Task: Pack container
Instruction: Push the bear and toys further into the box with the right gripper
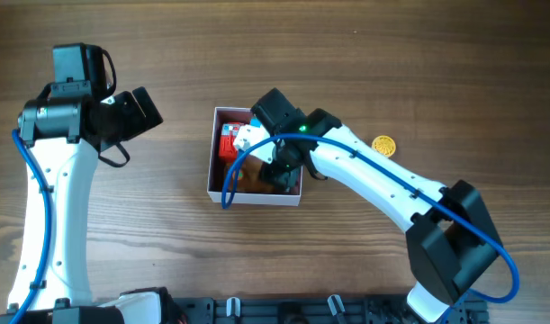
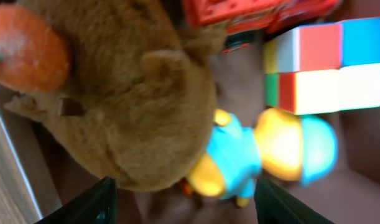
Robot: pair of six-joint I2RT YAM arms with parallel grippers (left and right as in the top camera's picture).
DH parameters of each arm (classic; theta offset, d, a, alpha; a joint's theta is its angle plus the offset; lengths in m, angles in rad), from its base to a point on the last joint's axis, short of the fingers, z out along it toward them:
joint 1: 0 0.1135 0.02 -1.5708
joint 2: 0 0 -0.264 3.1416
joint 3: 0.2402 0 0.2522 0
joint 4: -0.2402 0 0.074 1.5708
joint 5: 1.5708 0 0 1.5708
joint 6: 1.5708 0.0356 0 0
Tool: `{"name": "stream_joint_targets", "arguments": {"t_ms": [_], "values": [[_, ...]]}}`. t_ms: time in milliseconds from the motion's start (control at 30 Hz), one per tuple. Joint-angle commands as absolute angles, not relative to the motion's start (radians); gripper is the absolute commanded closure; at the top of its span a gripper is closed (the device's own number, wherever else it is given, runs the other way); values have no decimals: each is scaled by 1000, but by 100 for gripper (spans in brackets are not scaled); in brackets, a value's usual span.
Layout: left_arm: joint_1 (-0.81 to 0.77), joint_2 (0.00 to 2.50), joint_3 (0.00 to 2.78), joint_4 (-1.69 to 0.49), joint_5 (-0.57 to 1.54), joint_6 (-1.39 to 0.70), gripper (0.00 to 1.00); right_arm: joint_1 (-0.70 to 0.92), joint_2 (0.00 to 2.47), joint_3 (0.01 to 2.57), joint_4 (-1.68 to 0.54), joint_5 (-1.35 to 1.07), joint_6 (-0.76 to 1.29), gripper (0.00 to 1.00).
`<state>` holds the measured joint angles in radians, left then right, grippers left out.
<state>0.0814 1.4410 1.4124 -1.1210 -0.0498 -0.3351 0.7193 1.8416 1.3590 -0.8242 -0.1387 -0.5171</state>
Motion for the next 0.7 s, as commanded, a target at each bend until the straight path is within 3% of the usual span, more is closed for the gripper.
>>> {"name": "stream_joint_targets", "arguments": {"t_ms": [0, 467, 667], "values": [[87, 1448, 1406, -1115, -34, -322, 0, 726, 1858, 1333, -808, -194, -522, 31], [87, 1448, 1406, -1103, -34, -322, 0, 793, 1860, 1333, -825, -264, -628, 33], [87, 1448, 1406, -1108, -34, -322, 0, 800, 1860, 1333, -797, -264, -617, 56]]}}
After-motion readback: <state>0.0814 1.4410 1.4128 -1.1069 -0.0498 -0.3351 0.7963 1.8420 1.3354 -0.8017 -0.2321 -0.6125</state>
